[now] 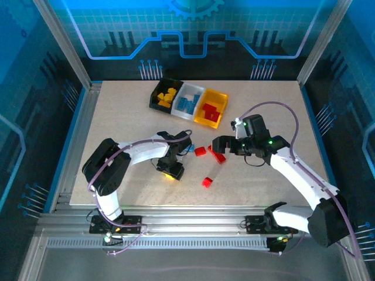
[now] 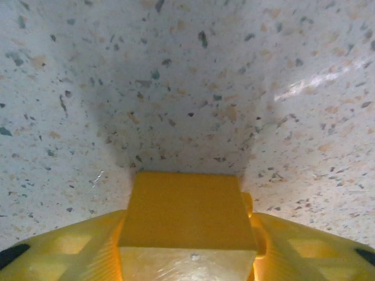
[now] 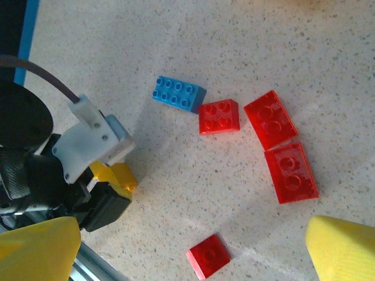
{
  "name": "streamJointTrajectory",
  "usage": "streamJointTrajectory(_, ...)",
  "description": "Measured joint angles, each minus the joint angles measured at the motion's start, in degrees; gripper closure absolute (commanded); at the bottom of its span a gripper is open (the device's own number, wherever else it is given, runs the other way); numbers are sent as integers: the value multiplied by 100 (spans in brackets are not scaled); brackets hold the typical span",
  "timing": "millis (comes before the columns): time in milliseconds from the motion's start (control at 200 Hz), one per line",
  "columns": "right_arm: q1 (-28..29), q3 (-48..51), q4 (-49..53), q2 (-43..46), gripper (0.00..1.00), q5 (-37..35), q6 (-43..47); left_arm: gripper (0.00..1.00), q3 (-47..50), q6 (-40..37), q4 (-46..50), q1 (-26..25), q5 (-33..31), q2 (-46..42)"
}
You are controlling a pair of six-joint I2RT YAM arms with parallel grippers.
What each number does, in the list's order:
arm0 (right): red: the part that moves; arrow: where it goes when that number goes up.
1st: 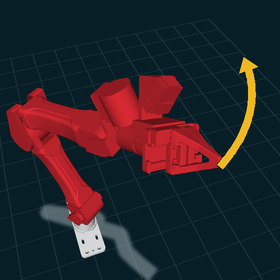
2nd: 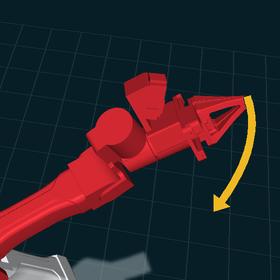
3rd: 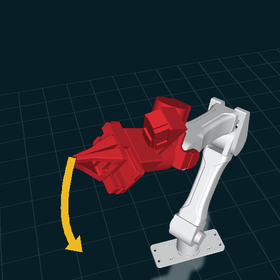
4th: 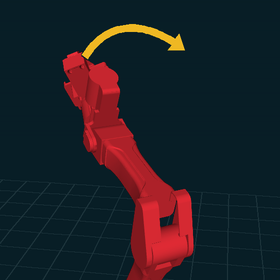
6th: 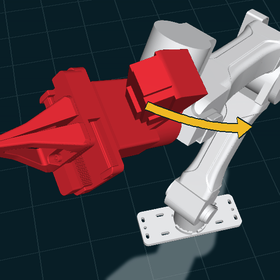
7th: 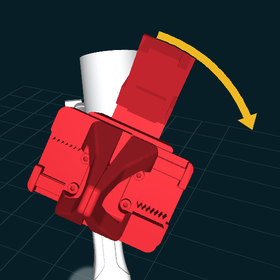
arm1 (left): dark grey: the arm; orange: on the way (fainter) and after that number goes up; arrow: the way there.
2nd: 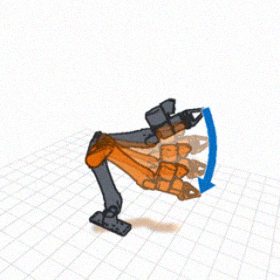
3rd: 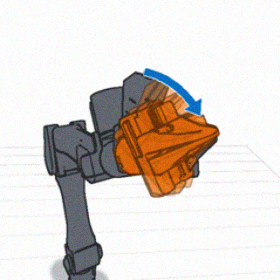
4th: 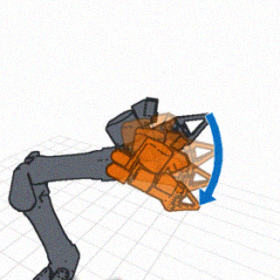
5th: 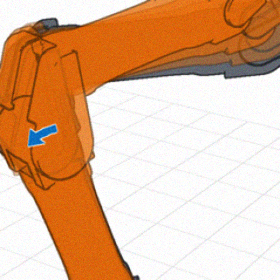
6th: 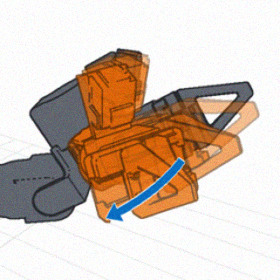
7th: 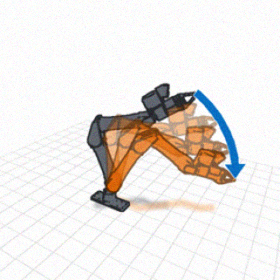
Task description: Sort the legos into containers by color
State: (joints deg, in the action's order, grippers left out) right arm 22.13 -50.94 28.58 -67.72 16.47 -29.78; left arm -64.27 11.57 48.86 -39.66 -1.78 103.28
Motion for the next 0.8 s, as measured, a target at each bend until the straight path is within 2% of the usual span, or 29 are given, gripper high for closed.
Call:
streamJointTrajectory(160,0,107,-37,-92,1,-17,-70,60,4,2,-7,0,2,0)
streamJointTrajectory(350,0,111,-114,-258,0,-63,-120,60,4,-13,-4,39,9,-17)
streamJointTrajectory(440,0,111,-120,-343,0,-101,-131,60,-44,-13,20,245,107,-35)
streamJointTrajectory(520,0,101,-122,-428,0,-103,-131,59,-232,7,37,713,352,-68)
streamJointTrajectory(635,0,22,-131,-577,0,-103,-151,59,-835,170,-63,1768,933,-68)
streamJointTrajectory(800,2,-111,-164,-728,0,-125,-236,59,-2494,861,-424,3084,1856,459)
